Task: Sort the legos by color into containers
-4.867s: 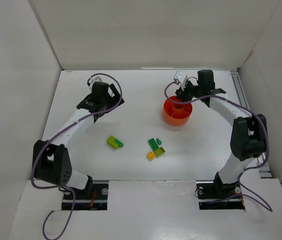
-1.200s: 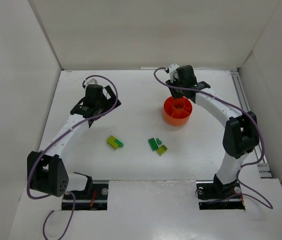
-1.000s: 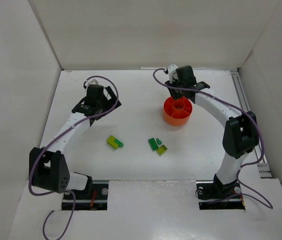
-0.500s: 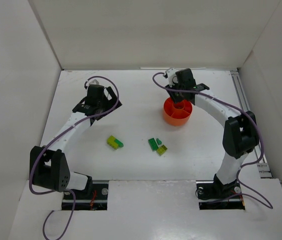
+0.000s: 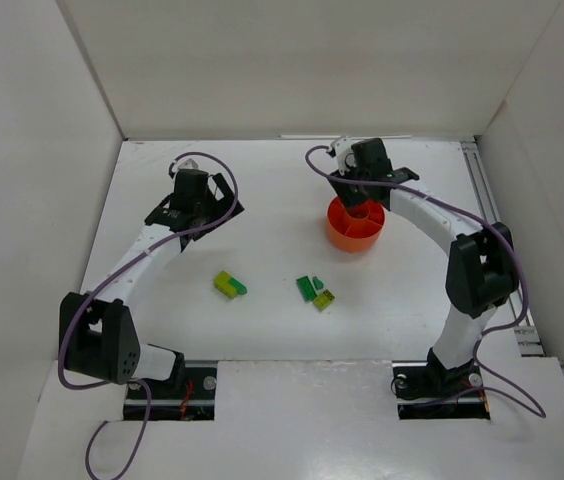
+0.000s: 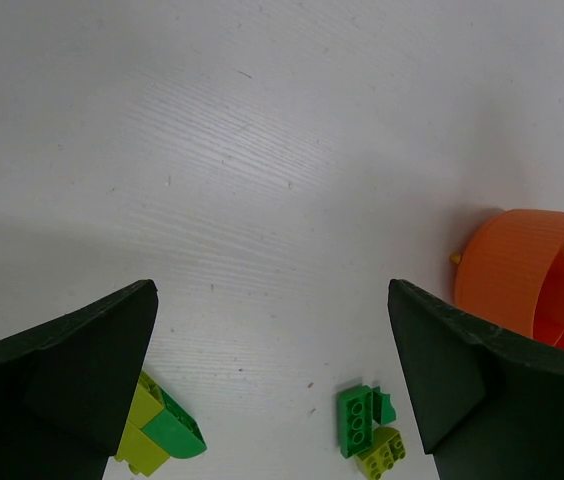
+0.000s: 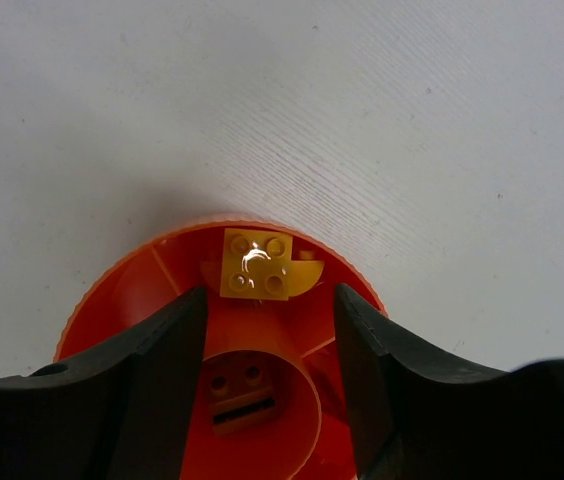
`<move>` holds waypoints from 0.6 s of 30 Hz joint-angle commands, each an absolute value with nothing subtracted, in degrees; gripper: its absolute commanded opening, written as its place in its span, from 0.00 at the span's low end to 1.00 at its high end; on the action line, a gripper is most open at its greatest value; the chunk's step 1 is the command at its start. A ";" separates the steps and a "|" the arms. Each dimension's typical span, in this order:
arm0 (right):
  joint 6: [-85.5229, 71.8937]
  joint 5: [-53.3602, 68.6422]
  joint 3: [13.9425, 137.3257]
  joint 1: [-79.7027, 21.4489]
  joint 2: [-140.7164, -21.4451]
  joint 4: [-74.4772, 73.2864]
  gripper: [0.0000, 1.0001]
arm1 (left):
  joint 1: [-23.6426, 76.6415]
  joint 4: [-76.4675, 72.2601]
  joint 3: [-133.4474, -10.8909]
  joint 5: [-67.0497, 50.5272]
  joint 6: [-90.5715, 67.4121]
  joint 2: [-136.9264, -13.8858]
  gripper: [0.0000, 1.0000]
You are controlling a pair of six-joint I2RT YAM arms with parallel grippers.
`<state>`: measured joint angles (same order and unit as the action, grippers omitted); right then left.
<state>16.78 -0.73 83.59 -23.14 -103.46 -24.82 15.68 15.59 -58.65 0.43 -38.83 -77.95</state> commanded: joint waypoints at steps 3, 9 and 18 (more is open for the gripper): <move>17.05 -0.35 83.32 -22.76 -98.44 -24.43 0.59 | 15.56 14.94 -59.86 0.18 -38.14 -75.59 0.99; 18.98 -1.31 82.80 -25.04 -92.29 -24.52 0.64 | 15.56 16.78 -56.70 -1.67 -38.14 -73.74 0.99; 15.31 -3.86 71.64 -37.52 -81.05 -29.08 0.66 | 15.56 20.04 -48.70 -2.29 -40.25 -66.89 0.99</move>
